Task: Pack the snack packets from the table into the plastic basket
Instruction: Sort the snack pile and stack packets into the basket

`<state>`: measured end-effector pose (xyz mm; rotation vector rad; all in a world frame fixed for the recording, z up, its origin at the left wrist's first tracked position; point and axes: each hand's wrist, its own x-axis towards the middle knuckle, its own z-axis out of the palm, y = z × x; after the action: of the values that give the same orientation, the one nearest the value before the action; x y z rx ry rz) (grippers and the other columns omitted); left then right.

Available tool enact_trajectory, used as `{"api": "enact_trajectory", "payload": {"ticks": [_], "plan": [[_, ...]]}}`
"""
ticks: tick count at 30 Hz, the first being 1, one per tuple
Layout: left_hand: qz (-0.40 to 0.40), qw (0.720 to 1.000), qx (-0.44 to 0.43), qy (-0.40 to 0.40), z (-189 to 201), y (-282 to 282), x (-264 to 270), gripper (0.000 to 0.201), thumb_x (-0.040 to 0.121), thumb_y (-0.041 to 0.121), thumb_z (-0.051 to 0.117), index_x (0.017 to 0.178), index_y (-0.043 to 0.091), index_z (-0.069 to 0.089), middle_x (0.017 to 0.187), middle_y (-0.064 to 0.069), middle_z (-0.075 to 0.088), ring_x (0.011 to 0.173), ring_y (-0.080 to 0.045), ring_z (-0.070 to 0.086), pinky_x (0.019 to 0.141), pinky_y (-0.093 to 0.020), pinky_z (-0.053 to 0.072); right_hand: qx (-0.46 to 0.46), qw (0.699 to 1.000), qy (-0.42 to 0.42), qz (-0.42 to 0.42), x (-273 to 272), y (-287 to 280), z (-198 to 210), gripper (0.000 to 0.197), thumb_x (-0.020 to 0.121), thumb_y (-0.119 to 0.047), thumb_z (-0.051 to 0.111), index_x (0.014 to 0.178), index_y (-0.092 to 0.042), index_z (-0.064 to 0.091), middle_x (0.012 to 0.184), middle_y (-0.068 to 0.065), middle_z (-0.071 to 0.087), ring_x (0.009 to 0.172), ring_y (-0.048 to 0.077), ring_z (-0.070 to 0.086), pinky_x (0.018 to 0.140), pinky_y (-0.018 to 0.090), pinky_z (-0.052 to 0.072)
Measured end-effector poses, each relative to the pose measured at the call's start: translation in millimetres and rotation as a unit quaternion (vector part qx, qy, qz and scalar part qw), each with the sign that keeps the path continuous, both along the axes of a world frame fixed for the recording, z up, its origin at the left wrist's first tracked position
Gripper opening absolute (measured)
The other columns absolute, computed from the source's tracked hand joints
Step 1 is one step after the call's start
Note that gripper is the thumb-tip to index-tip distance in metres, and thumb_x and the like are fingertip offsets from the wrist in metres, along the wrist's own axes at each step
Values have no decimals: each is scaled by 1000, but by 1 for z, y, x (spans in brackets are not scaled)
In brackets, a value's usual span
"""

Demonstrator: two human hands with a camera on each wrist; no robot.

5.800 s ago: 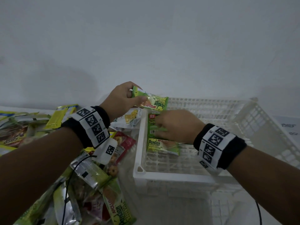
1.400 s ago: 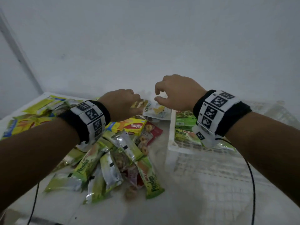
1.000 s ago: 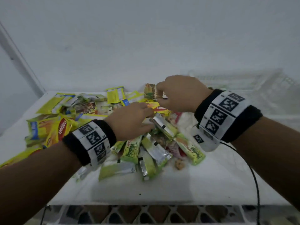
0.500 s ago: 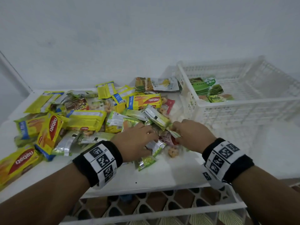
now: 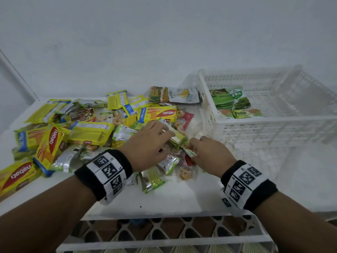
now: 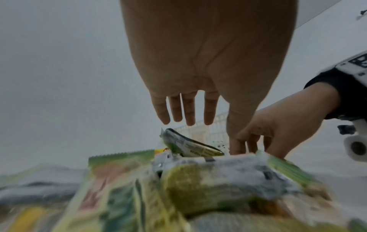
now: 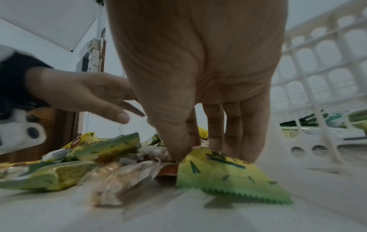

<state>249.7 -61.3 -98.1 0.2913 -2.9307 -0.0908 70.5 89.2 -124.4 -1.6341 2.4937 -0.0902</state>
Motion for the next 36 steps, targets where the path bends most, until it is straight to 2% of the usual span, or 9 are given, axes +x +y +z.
{"api": "enact_trajectory", "payload": {"ticks": [5,13,18,22,25,27,31,34,36], "plan": [[50,994,-69,-62,6,-11,-31,58,101,27,55,155,25,33,156,-4,37,144,-28,29,117,-46,28,-4,1000,12,14,-3,0,-1,30,94,-28,63,121,-19,54,99,5,56,87,29,62,72,40,53],[71,993,-58,-72,-2,-27,-20,40,96,35,63,133,24,55,122,1,53,114,-22,45,100,-38,37,20,1000,-9,19,-10,-2,-1,41,92,-37,67,127,-20,55,105,4,58,95,26,61,75,36,51],[76,996,-41,13,6,-28,-12,27,106,31,45,125,19,61,111,0,61,101,-22,53,93,-39,44,27,999,-1,29,-13,-5,0,41,91,-37,68,126,-18,55,99,2,56,93,25,60,68,32,43],[123,984,93,88,24,-32,7,36,109,34,39,133,15,58,121,-2,63,109,-19,57,91,-37,46,-2,1000,4,27,-6,-10,8,42,96,-45,61,127,-17,55,99,3,58,91,25,61,67,32,42],[136,958,219,129,39,-36,24,28,107,37,45,120,19,63,99,5,66,83,2,58,73,-21,42,-90,995,-3,31,1,-16,24,46,99,-52,53,134,-22,50,108,1,60,93,22,62,73,35,51],[135,943,275,131,45,-36,31,23,106,34,48,105,18,65,84,-3,65,73,5,61,64,-22,43,-154,985,-46,58,8,-23,37,52,99,-56,52,140,-24,47,117,-3,61,99,17,61,78,35,53],[115,936,314,111,47,-37,42,28,106,34,48,95,13,63,91,-22,61,79,-2,69,75,-36,51,-206,959,-154,117,24,-44,53,58,96,-62,55,139,-23,48,120,-9,64,100,8,61,84,33,52],[121,938,311,95,47,-44,52,26,105,37,50,92,19,65,89,-7,62,82,-16,63,78,-39,49,-241,938,-231,98,30,-54,52,41,93,-51,68,123,-27,52,98,-14,68,81,1,64,72,28,53],[121,950,275,80,47,-51,60,21,102,40,55,102,24,68,98,4,63,91,-10,59,87,-36,50,-263,922,-268,98,33,-58,49,34,92,-46,72,117,-32,54,100,-13,68,83,3,66,74,33,56]]}}
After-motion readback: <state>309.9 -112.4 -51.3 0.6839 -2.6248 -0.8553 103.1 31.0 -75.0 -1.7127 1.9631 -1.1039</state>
